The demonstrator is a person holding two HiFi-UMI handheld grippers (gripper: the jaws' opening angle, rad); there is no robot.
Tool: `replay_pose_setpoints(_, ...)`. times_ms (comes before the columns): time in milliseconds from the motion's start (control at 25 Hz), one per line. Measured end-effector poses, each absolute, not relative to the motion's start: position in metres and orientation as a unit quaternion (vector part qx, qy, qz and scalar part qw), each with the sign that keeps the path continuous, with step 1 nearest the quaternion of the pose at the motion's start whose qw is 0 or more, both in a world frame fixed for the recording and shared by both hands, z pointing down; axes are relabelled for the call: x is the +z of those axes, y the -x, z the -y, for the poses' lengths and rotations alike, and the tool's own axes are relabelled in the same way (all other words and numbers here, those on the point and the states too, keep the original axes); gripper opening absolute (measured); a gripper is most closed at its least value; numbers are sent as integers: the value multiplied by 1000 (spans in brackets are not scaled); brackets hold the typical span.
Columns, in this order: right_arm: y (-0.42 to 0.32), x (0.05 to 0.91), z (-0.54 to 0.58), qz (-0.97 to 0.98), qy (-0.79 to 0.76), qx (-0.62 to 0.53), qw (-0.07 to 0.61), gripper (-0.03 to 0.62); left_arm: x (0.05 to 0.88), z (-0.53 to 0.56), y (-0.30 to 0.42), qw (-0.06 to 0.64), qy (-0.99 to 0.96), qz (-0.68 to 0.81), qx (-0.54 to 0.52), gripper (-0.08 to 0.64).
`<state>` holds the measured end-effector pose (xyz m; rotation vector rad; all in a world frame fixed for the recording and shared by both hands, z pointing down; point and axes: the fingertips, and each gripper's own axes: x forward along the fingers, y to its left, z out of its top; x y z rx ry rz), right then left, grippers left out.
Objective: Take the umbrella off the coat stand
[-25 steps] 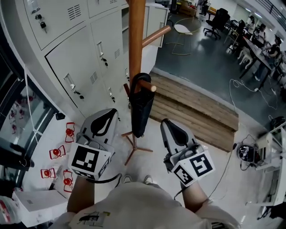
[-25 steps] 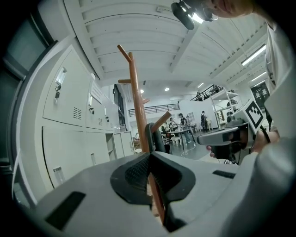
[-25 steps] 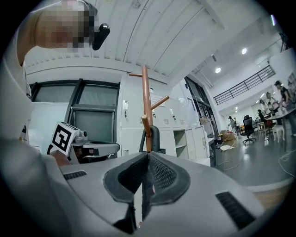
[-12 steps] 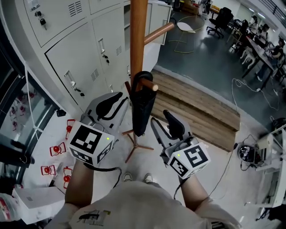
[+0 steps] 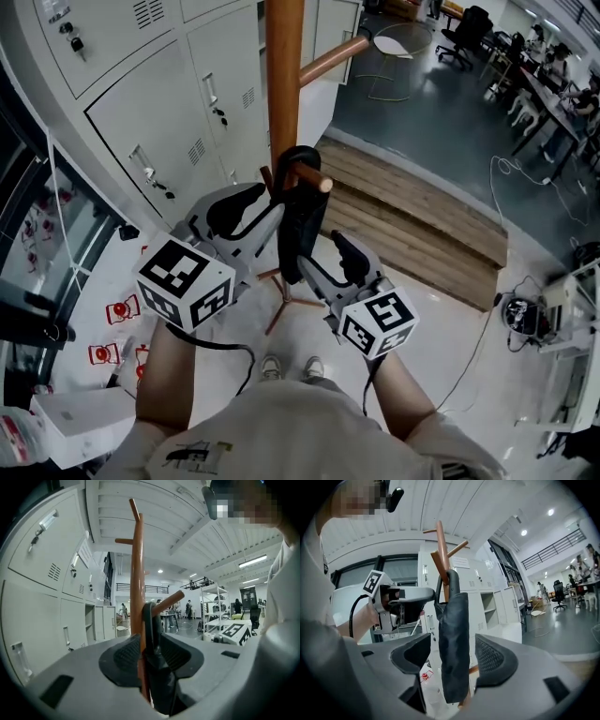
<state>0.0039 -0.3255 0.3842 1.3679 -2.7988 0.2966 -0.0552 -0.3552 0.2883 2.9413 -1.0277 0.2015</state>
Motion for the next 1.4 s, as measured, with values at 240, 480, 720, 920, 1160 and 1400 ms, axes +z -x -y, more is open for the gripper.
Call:
replay_pose_setpoints(240, 4, 424, 335, 896, -426, 126, 14, 285, 293, 356, 47, 28, -952, 298, 59, 115)
replay_pose_setpoints(480, 18, 460, 344, 902, -406, 142, 41, 293, 302, 363, 45, 45, -952, 297, 53, 115)
replay_pose_setpoints(720, 31, 482, 350, 904, -397, 139, 79, 293, 305, 366, 44, 60, -953, 295, 47, 114)
replay_pose_setpoints(920, 30, 487, 355, 899, -409, 131, 93, 288, 307, 367, 46, 58, -950, 302, 46, 78)
replay_pose_setpoints(1160, 30, 487, 352, 897, -410, 133, 99, 256, 307, 366, 48, 61, -949, 307, 42, 61)
replay_pose_setpoints(1400, 24, 483, 348, 894, -415, 126, 110, 252, 302, 361, 48, 68, -948, 308, 35, 58)
